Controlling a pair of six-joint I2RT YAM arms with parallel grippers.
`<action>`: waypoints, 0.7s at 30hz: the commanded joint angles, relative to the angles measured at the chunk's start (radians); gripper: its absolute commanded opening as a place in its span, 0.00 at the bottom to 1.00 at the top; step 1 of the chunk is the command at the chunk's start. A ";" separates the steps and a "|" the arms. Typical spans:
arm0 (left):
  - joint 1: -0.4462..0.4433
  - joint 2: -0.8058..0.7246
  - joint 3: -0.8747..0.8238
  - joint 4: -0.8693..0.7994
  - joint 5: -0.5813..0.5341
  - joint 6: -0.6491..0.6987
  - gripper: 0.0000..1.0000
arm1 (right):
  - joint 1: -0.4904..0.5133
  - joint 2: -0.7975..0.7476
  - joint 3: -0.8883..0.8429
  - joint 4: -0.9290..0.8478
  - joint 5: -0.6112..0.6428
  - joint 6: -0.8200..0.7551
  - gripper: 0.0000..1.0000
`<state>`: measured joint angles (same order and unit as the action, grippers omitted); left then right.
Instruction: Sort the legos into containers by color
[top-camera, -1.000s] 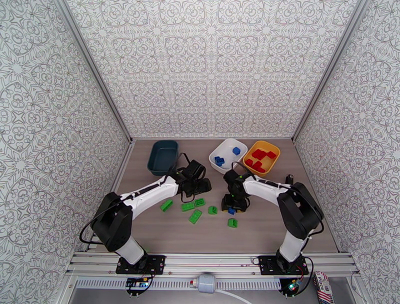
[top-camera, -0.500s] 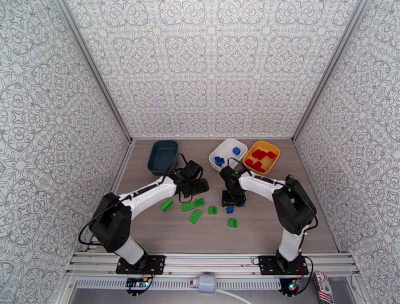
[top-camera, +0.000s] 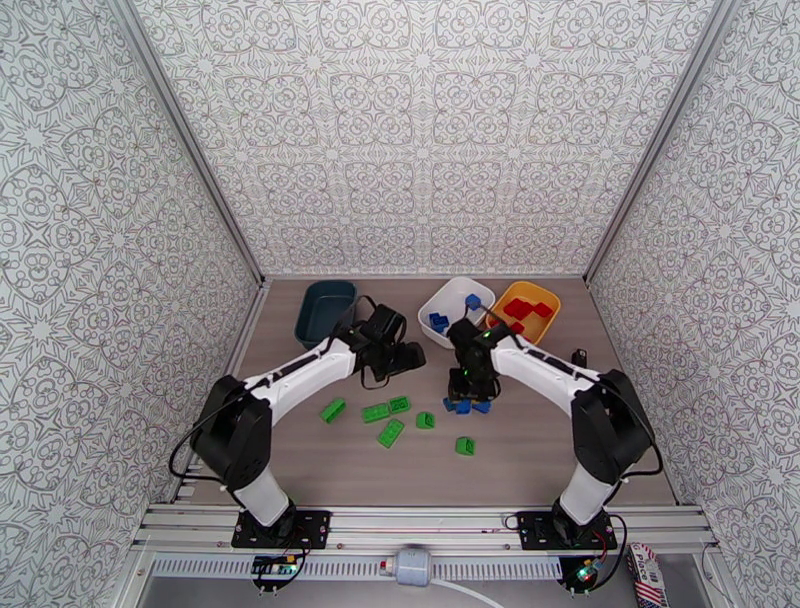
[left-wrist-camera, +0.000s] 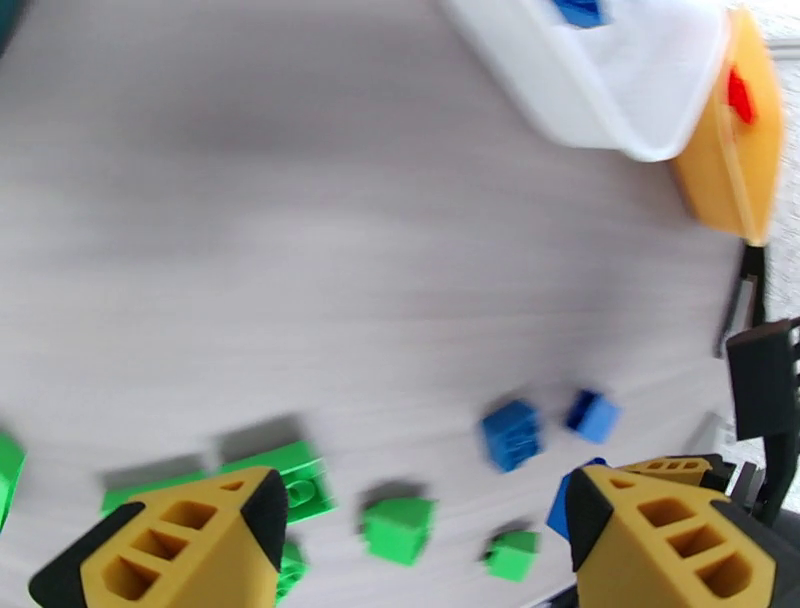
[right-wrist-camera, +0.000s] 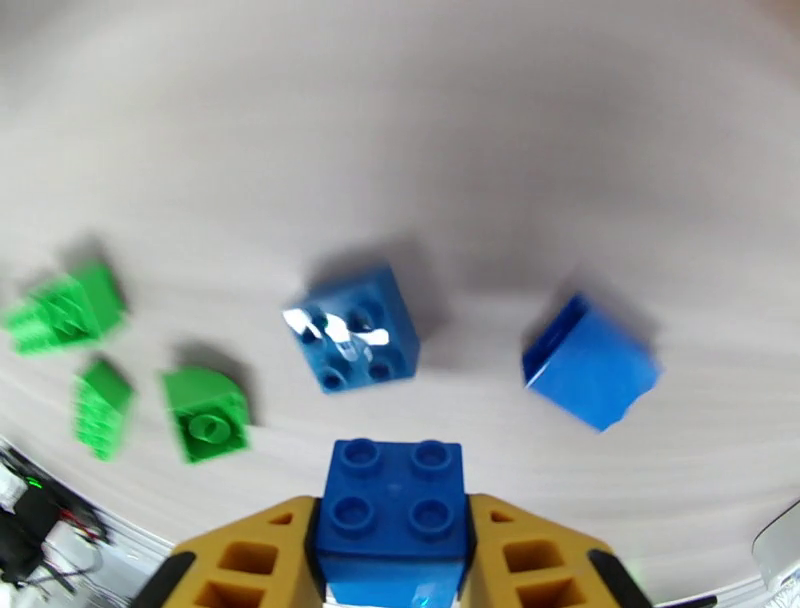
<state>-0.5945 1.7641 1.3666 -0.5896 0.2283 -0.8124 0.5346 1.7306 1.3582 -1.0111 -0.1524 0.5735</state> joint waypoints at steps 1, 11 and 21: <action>0.011 0.060 0.100 0.082 0.168 0.056 0.79 | -0.064 0.006 0.107 -0.003 -0.065 -0.023 0.28; 0.101 0.165 0.192 0.317 0.337 -0.102 0.78 | -0.246 0.256 0.451 0.078 -0.268 0.084 0.28; 0.138 0.114 0.168 0.202 0.251 -0.048 0.77 | -0.291 0.492 0.837 -0.013 -0.296 0.130 0.51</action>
<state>-0.4664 1.9270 1.5539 -0.3393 0.5137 -0.8864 0.2474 2.2009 2.0895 -0.9592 -0.4286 0.6964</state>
